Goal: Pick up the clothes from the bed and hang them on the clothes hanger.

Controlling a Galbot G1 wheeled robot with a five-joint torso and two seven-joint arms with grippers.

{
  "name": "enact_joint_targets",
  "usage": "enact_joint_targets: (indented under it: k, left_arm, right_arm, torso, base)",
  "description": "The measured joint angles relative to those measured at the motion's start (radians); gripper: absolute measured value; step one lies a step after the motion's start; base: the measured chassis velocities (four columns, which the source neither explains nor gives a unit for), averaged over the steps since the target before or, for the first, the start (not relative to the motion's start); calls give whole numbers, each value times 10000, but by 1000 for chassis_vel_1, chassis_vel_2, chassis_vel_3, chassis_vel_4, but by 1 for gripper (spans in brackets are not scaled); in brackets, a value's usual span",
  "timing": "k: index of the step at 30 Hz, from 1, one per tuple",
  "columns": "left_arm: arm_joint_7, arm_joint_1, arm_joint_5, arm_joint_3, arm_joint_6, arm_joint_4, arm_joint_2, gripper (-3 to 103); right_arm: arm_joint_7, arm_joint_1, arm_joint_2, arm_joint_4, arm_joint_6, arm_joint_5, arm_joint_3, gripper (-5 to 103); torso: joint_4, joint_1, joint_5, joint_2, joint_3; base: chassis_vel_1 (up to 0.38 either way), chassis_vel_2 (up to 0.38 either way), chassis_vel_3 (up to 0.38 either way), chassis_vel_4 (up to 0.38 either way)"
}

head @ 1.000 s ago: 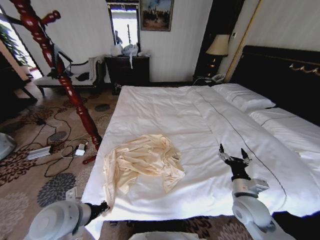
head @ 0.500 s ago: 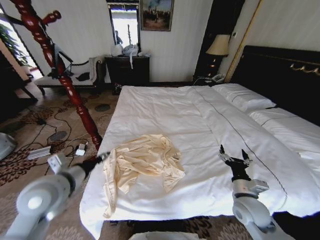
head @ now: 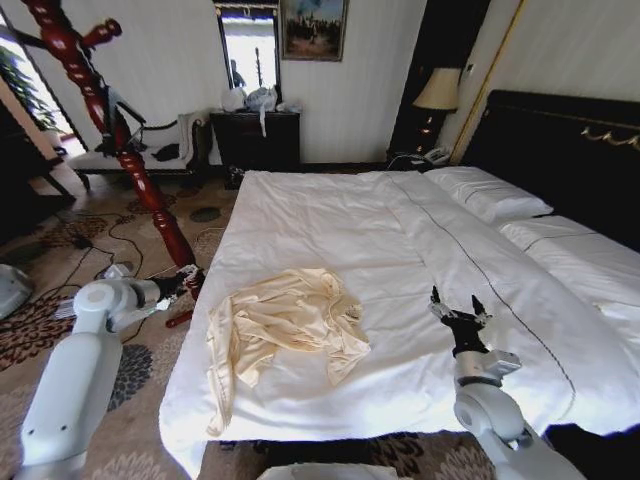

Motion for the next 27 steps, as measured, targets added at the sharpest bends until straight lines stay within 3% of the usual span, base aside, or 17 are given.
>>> enact_joint_targets:
  k: [10, 20, 27]
  left_arm:
    - [1059, -902, 1825, 985, 20, 1441, -1112, 100]
    - [1225, -992, 2613, 1467, 21, 1553, -1650, 94]
    - [958, -742, 2810, 1549, 18, 1322, -1694, 66]
  right_arm:
    - [48, 140, -5, -79, -25, 21, -237, 100]
    - [74, 90, -17, -76, -28, 10, -161, 100]
    - [89, 80, -5, -78, -28, -7, -151, 100]
  torso:
    - [2, -2, 3, 0, -1]
    - [3, -2, 2, 0, -1]
    - [5, -3, 1, 1, -1]
  base:
    - [0, 0, 0, 0]
    - [0, 0, 0, 0]
    - [0, 0, 0, 0]
